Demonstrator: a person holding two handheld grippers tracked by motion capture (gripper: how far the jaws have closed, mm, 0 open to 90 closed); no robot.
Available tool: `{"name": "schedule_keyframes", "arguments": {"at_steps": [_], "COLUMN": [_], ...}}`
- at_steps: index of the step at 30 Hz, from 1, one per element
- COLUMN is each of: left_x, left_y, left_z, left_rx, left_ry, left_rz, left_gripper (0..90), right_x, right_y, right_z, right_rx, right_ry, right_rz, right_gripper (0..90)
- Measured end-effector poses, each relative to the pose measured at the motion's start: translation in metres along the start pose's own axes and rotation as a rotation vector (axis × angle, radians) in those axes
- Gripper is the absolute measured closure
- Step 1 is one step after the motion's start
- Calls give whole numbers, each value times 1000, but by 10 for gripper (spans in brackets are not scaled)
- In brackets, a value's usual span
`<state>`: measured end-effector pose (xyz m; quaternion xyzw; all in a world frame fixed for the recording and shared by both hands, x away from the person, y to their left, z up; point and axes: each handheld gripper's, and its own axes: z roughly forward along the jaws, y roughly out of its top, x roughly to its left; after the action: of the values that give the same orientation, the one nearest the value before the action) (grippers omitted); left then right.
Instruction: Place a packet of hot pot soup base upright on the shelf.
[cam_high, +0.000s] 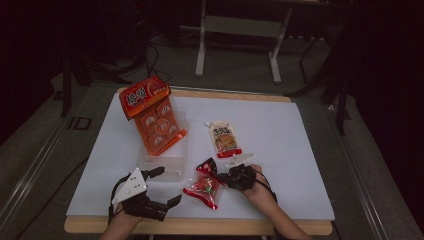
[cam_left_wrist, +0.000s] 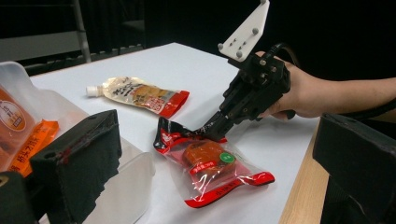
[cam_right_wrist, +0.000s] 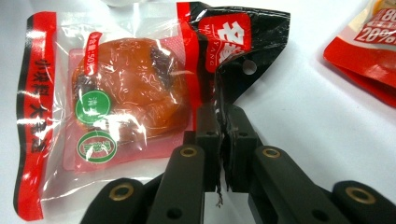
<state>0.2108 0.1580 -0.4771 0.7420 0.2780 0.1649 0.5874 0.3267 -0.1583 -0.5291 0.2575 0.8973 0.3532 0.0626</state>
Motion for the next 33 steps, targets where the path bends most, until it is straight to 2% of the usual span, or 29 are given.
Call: {"name": "schedule_keyframes", "arguments": {"at_steps": [3, 5, 13, 19, 24, 27, 33], "left_x": [1, 1, 1, -2, -5, -6, -7], "left_y": [0, 0, 1, 2, 4, 7, 21], "left_z": [-1, -1, 0, 2, 5, 7, 9], "left_rx": [-5, -4, -6, -11, -12, -20, -43], "left_ry": [1, 3, -2, -30, -90, -95, -120], "left_rz": [-3, -3, 4, 21, 32, 39, 9], "left_gripper": [17, 17, 17, 17, 21, 21, 30], "right_x": [1, 3, 8, 13, 14, 16, 21], "right_y": [1, 2, 11, 16, 18, 19, 19], "right_z": [-2, -5, -26, -49, -72, -84, -102], "right_rx": [-8, -10, -80, -148, -209, -227, -246], "right_ry": [-6, -11, 3, -4, -10, -25, -37], "right_rz": [13, 5, -7, -31, -45, -61, -79], "right_gripper": [873, 875, 879, 881, 882, 882, 882]}}
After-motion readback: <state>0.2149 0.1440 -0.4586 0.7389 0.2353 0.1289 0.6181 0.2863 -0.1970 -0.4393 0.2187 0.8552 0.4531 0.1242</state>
